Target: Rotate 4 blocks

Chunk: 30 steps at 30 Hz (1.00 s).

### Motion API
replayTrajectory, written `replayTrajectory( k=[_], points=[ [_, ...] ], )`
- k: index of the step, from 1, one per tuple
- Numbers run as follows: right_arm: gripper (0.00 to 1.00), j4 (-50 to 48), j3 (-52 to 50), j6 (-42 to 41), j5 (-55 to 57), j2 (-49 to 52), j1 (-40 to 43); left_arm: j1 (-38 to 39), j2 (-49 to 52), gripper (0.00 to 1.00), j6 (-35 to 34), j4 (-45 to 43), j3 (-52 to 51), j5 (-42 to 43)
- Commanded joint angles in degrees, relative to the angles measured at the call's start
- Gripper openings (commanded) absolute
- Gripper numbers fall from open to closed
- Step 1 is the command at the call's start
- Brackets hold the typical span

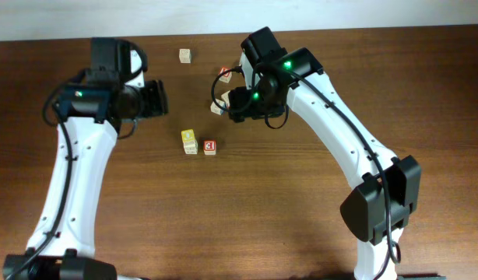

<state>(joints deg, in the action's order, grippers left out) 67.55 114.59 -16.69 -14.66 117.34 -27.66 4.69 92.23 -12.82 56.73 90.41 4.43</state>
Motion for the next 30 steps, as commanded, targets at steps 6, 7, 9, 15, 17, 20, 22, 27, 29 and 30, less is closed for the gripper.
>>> replayTrajectory(
  k=[6, 7, 9, 15, 17, 20, 22, 27, 29, 30],
  points=[
    [0.56, 0.90, 1.36, -0.28, 6.29, -2.21, 2.58, 2.40, 1.22, 0.00, -8.44, -16.68, -22.23, 3.74],
    [0.56, 1.22, 1.36, -0.28, 6.27, -2.21, 3.48, 3.61, 2.95, 0.00, -8.59, -17.07, -22.73, 4.00],
    [0.55, 2.19, 1.36, -0.28, 5.84, -2.21, 5.75, 5.31, 6.27, 0.00, -8.57, -17.14, -22.73, 5.40],
    [0.50, 3.65, 1.36, -0.26, 4.20, -2.21, 11.93, 8.20, 14.32, 0.00, -8.35, -23.89, -22.71, 8.39],
    [0.50, 3.72, 1.36, -0.24, 4.17, -2.21, 12.00, 8.04, 14.67, 0.00, -8.33, -27.76, -22.71, 5.38],
    [0.50, 3.67, 1.36, -0.26, 4.17, -2.21, 12.00, 8.02, 14.67, 0.00, -8.13, -34.47, -22.71, -4.57],
    [0.50, 3.69, 1.36, -0.26, 4.17, -2.21, 11.98, 8.02, 14.64, 0.00, -6.86, -37.18, -22.53, -5.51],
    [0.50, 4.17, 1.36, -0.24, 3.65, -2.21, 12.02, 7.89, 10.54, 0.00, -5.88, -25.62, -15.15, -1.05],
    [0.45, 6.34, 0.00, -1.99, 5.42, -2.14, 13.42, 7.91, 7.32, 0.00, -3.37, -18.32, -10.88, -2.12],
    [0.40, 6.93, -1.42, -2.62, 6.23, -1.97, 14.34, 7.89, 5.73, 0.00, -3.39, -15.96, -9.81, -3.96]
  ],
)
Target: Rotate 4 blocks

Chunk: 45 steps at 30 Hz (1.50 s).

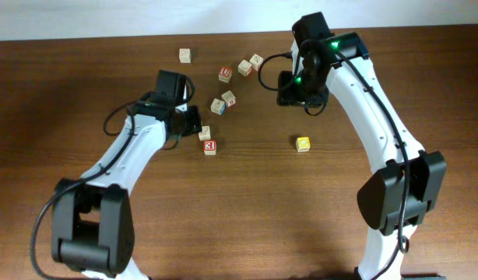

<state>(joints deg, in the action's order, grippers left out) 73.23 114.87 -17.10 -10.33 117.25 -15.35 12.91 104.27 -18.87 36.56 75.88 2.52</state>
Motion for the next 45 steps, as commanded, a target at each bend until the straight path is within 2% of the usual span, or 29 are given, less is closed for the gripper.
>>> replayTrajectory(
  k=[1, 5, 10, 13, 21, 23, 25, 28, 30, 31, 32, 33, 34, 35, 36, 38, 39, 40, 41, 45],
  points=[
    [0.38, 1.40, -3.48, -2.99, 2.21, -1.77, 2.82, -0.33, -7.45, 0.00, 2.67, 4.83, 4.81, -3.50],
    [0.38, -0.35, -14.47, -6.38, 6.80, -1.70, 5.66, -0.31, -8.50, 0.00, 2.64, 5.16, 4.81, -6.67],
    [0.38, -10.73, -27.15, -7.65, 7.54, -1.70, 5.99, -0.31, -8.50, 0.00, 2.64, 4.96, 4.81, -6.67],
    [0.38, -13.81, -30.27, -7.61, 6.67, -1.70, 5.99, -0.31, -8.50, 0.00, 2.64, 4.94, 4.81, -6.67],
    [0.38, -25.00, -30.86, -8.90, 1.68, -0.07, -0.24, -0.31, -8.50, 0.00, 2.64, 4.92, 4.81, -6.67],
    [0.38, -29.86, -30.86, -8.37, -1.95, 0.57, -1.97, -0.31, -8.50, 0.00, 2.64, 4.90, 4.81, -6.67],
    [0.38, -35.78, -30.42, -5.62, -10.34, 0.57, -2.32, -0.31, -8.50, 0.00, 2.64, 4.70, 4.81, -6.60],
    [0.38, -37.68, -28.44, -5.86, -13.73, 0.42, -1.68, -0.31, -8.50, 0.00, 2.64, 4.70, 4.81, -6.60],
    [0.38, -33.33, -23.30, -5.42, -13.33, -0.85, -0.37, -0.31, -8.72, 0.00, 2.67, 4.74, 5.11, -6.43],
    [0.39, -29.29, -19.50, -3.39, -13.00, -2.23, 0.59, -0.31, -9.27, 0.04, 2.67, 5.22, 5.77, -6.43],
    [0.44, -26.05, -16.90, -1.86, -12.79, -3.06, 1.20, -0.31, -9.99, 0.20, 2.67, 5.79, 6.51, -6.43],
    [0.52, -21.53, -13.51, -0.13, -11.87, -3.89, 1.68, -0.31, -11.06, 0.66, 2.67, 6.19, 7.28, -6.43],
    [0.57, -16.55, -10.21, 1.11, -9.73, -4.63, 1.95, -0.31, -12.33, 0.94, 2.67, 6.21, 7.54, -6.43],
    [0.61, -12.87, -7.89, 1.95, -7.34, -5.33, 1.95, -0.31, -13.60, 0.99, 2.67, 6.21, 7.54, -6.45],
    [0.70, -8.04, -4.79, 1.90, -3.69, -6.67, 1.88, -0.31, -14.86, 0.99, 2.67, 6.27, 7.54, -6.47],
    [0.80, -2.73, -1.29, 1.90, -0.37, -9.64, 1.88, -0.31, -15.80, 0.99, 2.67, 7.17, 7.54, -6.45],
    [0.91, -1.18, -0.39, 1.90, 0.85, -11.91, 1.88, -0.31, -15.80, 0.99, 2.67, 7.28, 7.54, -6.45],
    [0.95, -0.22, -0.15, 1.88, 1.77, -14.10, 1.88, -0.31, -15.78, 0.99, 2.67, 7.28, 7.54, -6.45],
    [0.98, 0.96, -0.15, 1.86, 2.69, -17.94, 1.88, -0.31, -15.78, 0.99, 2.67, 7.28, 7.54, -6.45],
    [0.98, 5.84, -0.15, 1.90, 3.56, -30.38, 1.88, -0.31, -15.78, 0.99, 2.64, 7.28, 7.54, -6.45]
  ],
)
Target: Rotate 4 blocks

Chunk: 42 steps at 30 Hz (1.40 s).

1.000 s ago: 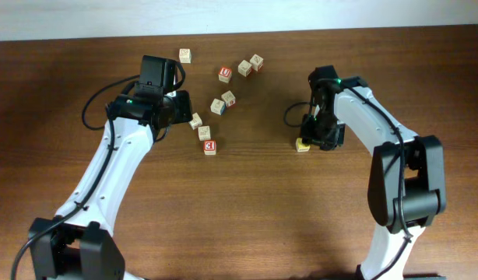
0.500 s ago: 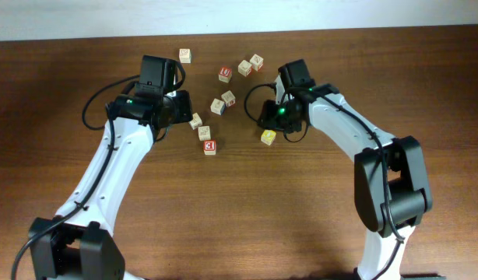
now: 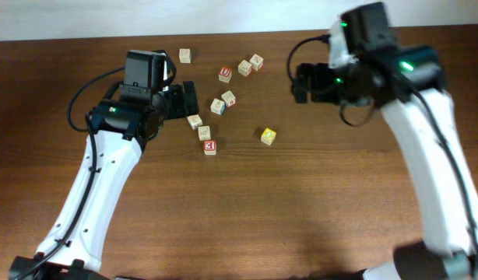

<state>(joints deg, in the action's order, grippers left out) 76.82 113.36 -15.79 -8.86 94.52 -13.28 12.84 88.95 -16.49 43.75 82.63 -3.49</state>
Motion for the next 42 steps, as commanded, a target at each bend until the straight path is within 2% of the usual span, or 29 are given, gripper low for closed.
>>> replayTrajectory(
  k=[1, 4, 8, 12, 15, 16, 19, 21, 23, 26, 27, 29, 35, 42],
  points=[
    [0.98, 3.91, 1.36, 0.57, 2.03, -10.29, -0.20, -0.24, -0.46, 0.99, 0.26, 0.09, 0.79, -0.44],
    [0.98, 5.46, 1.36, 0.57, 2.05, -17.64, -0.20, -0.24, -0.46, 0.99, 0.28, 0.09, 0.79, -0.44],
    [0.98, 7.69, 1.36, 0.57, 3.65, -21.90, -0.13, -0.24, -0.46, 0.99, 0.28, 0.09, 0.79, -0.44],
    [0.98, 8.02, 1.29, 0.61, 11.69, -23.43, -0.13, -0.24, -0.46, 0.99, 0.28, 0.09, 0.79, -0.44],
    [0.98, 2.82, -2.58, 0.87, 15.96, -25.49, 1.75, -0.24, -0.46, 0.99, 0.28, 0.09, 0.79, -0.44],
    [0.99, -1.60, -5.90, 1.09, 15.74, -27.34, 3.02, -0.24, -0.46, 0.99, 0.28, 0.09, 0.79, -0.44],
    [0.98, -23.04, -27.26, 12.90, 5.57, -39.06, 8.09, -0.24, -0.46, 0.99, 0.28, 0.09, 0.79, -0.44],
    [0.98, -34.82, -43.19, 17.11, 3.48, -47.69, 10.56, -0.24, -0.46, 0.99, 0.28, 0.09, 0.79, -0.44],
    [0.98, -45.31, -59.95, 17.07, 3.45, -56.96, 11.85, -0.24, -0.46, 0.99, 0.28, 0.09, 0.79, -0.44],
    [0.98, -57.46, -78.27, 17.09, 3.52, -67.87, 11.91, -0.24, -0.46, 0.99, 0.28, 0.09, 0.79, -0.44],
    [0.98, -63.87, -87.76, 17.07, 3.48, -73.90, 11.91, -0.24, -0.46, 0.99, 0.28, 0.09, 0.79, -0.44],
    [0.98, -68.46, -97.13, 17.07, 3.50, -80.35, 11.91, -0.24, -0.46, 0.99, 0.28, 0.09, 0.79, -0.44],
    [0.98, -71.69, -110.60, 17.07, 3.48, -91.06, 11.85, -0.24, -0.46, 0.99, 0.28, 0.09, 0.79, -0.44],
    [0.98, -72.83, -113.04, 17.07, 3.48, -94.36, 11.74, -0.24, -0.46, 0.99, 0.28, 0.09, 0.79, -0.44]
  ],
)
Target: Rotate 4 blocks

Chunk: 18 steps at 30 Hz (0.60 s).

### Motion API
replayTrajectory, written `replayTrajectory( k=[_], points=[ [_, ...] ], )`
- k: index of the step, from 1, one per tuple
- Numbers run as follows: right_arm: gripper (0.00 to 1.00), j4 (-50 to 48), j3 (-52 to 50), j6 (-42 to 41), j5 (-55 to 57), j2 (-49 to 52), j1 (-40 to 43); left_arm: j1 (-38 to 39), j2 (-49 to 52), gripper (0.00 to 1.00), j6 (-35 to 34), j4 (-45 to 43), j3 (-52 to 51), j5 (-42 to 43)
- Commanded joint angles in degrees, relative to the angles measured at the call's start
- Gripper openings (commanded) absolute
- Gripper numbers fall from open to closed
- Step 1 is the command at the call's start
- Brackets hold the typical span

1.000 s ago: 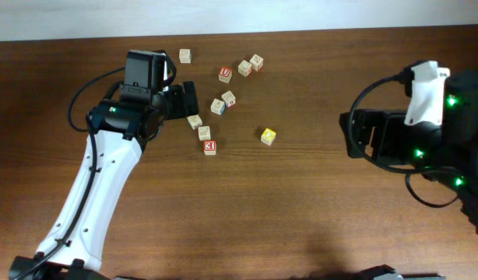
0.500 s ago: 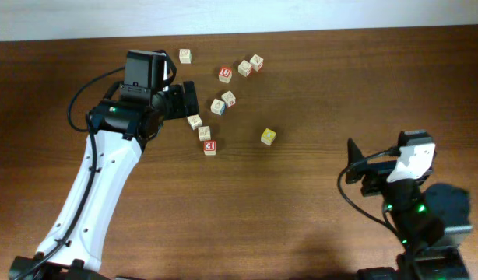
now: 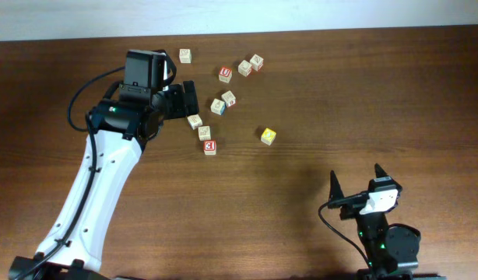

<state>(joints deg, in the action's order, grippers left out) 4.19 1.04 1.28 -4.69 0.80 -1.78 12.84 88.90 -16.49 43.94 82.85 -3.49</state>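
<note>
Several small wooden letter blocks lie scattered on the brown table (image 3: pixel 317 233). A yellow block (image 3: pixel 268 136) sits alone right of centre. A red-faced block (image 3: pixel 209 146) and two pale blocks (image 3: pixel 204 133) (image 3: pixel 195 121) form a short line. My left gripper (image 3: pixel 189 99) stands open and empty just above that line, its lower finger (image 3: pixel 191 111) close to the top pale block. My right gripper (image 3: pixel 356 180) is open and empty at the near right edge, far from every block.
More blocks lie at the back: a lone one (image 3: pixel 184 55), a red one (image 3: pixel 225 74), a pair (image 3: pixel 244 68) (image 3: pixel 257 61), and two more (image 3: pixel 229 98) (image 3: pixel 217 106) right of the left gripper. The right arm's base (image 3: pixel 387 245) is at the near edge.
The right arm has gone from hovering over the back right of the table to a folded pose at the near edge, gripper open. Left arm and blocks have not moved.
First the right gripper was over the central blocks, with the yellow block beside the red-faced one and the left gripper off to the left. Then the yellow block lay far right and the left gripper was at the pale blocks. Later the yellow block lay nearer centre.
</note>
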Motion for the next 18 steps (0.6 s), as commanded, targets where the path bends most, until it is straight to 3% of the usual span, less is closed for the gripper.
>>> replayTrajectory(
  k=[1, 13, 18],
  points=[
    [0.98, -0.20, -0.72, 0.00, -0.70, -0.63, 0.26, -0.24, -0.42, 0.99, 0.28, -0.11, 0.57, -0.44],
    [0.98, -0.17, -0.72, 0.00, -0.70, -0.59, 0.31, -0.24, -0.42, 0.99, 0.28, -0.07, 0.57, -0.63],
    [0.98, -0.17, -0.72, 0.00, -0.70, -0.59, 0.31, -0.24, -3.06, 0.99, 0.31, 4.35, -0.17, -9.73]
  ],
)
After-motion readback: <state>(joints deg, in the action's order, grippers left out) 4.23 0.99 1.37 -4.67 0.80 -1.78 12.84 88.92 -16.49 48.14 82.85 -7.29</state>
